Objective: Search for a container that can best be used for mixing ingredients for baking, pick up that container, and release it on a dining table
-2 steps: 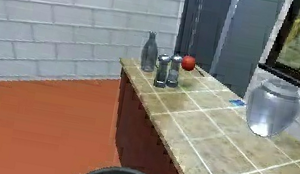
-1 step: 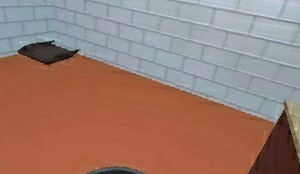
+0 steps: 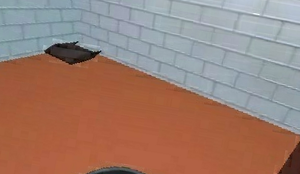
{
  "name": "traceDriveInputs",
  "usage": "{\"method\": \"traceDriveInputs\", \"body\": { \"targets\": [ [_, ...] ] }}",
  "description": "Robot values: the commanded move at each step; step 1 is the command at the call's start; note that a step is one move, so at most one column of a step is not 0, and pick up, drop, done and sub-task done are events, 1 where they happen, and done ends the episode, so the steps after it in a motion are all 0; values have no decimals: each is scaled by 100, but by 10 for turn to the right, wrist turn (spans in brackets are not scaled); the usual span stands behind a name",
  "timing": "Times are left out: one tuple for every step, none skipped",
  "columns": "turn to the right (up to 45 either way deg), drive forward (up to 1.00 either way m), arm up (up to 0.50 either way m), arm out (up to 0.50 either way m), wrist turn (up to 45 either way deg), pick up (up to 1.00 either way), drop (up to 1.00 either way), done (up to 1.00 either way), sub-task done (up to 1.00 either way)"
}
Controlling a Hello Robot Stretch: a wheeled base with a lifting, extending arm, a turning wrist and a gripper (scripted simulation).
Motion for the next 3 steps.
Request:
{"method": "traceDriveInputs", "body": {
  "targets": [
    [0, 50, 0, 0, 0, 0, 0, 0, 0],
    [-450, 0, 0, 0, 0, 0, 0, 0, 0],
    [-180, 0, 0, 0, 0, 0, 0, 0, 0]
  ]
}}
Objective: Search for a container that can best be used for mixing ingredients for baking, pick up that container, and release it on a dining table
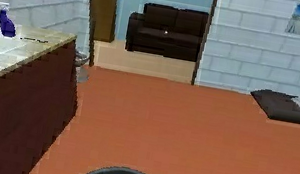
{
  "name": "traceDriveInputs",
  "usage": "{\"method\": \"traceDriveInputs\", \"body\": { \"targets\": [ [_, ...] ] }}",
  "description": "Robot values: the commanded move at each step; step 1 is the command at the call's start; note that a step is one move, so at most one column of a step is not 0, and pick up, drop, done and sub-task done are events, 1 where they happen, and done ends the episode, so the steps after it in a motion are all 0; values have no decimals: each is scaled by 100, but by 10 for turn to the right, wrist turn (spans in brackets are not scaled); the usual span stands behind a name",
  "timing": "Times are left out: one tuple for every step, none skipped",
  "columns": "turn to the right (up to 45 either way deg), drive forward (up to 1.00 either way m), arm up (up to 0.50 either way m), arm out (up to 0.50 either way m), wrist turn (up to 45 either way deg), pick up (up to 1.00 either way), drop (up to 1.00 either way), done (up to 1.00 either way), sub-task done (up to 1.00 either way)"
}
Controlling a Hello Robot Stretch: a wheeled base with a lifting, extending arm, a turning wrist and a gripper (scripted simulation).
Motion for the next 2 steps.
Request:
{"method": "traceDriveInputs", "body": {
  "targets": [
    [0, 100, 0, 0, 0, 0, 0, 0, 0],
    [-30, 0, 0, 0, 0, 0, 0, 0, 0]
  ]
}}
